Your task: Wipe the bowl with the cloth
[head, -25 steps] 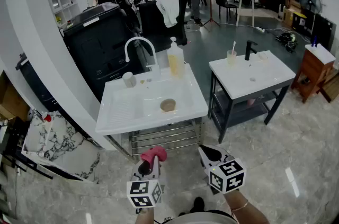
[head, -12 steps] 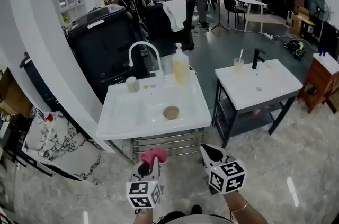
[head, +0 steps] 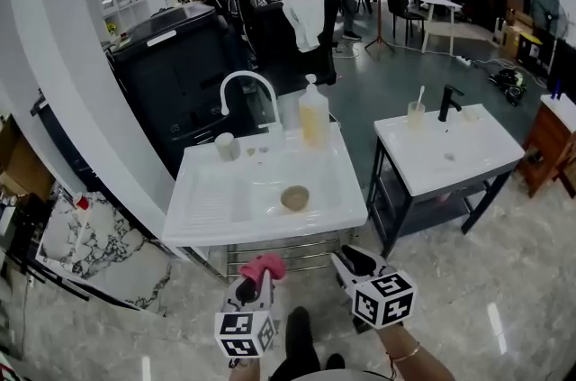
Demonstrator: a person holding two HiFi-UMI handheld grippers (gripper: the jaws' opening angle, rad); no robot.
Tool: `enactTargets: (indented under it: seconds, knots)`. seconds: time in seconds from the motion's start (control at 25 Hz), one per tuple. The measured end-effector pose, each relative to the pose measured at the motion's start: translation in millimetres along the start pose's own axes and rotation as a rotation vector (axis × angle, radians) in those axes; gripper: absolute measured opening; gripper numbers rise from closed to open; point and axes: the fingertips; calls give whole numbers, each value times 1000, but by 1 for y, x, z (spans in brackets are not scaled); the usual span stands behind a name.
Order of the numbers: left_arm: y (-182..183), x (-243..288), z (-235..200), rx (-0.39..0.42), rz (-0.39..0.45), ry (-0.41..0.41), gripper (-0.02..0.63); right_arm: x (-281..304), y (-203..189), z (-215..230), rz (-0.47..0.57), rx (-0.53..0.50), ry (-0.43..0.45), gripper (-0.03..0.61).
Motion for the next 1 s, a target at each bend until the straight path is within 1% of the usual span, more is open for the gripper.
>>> enactTargets:
  seconds: [0.2, 0.56, 0.68, 0.84, 1.0]
  knots:
    - [20, 47, -28, -3, -5, -11, 48, 46, 23, 20, -11, 18, -4, 117]
    - [79, 145, -89, 2, -13, -59, 48, 146, 74, 67, -46, 91, -51, 118]
    - [90, 169, -107, 7, -24, -78, 46, 175, 88, 77, -50, 115, -65, 118]
    - [108, 194, -133, 12, -20, -98, 48, 210, 110, 82, -46, 114, -82, 118]
    - [122, 216, -151, 14, -13, -110, 48, 238, 122, 88, -50, 117, -79, 117]
Point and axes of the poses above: the fingertips, and each gripper's own axes: x forward along the fingers, z to its right, y out of its top, and after that the axes turned 14 degrees about -z, right-handed
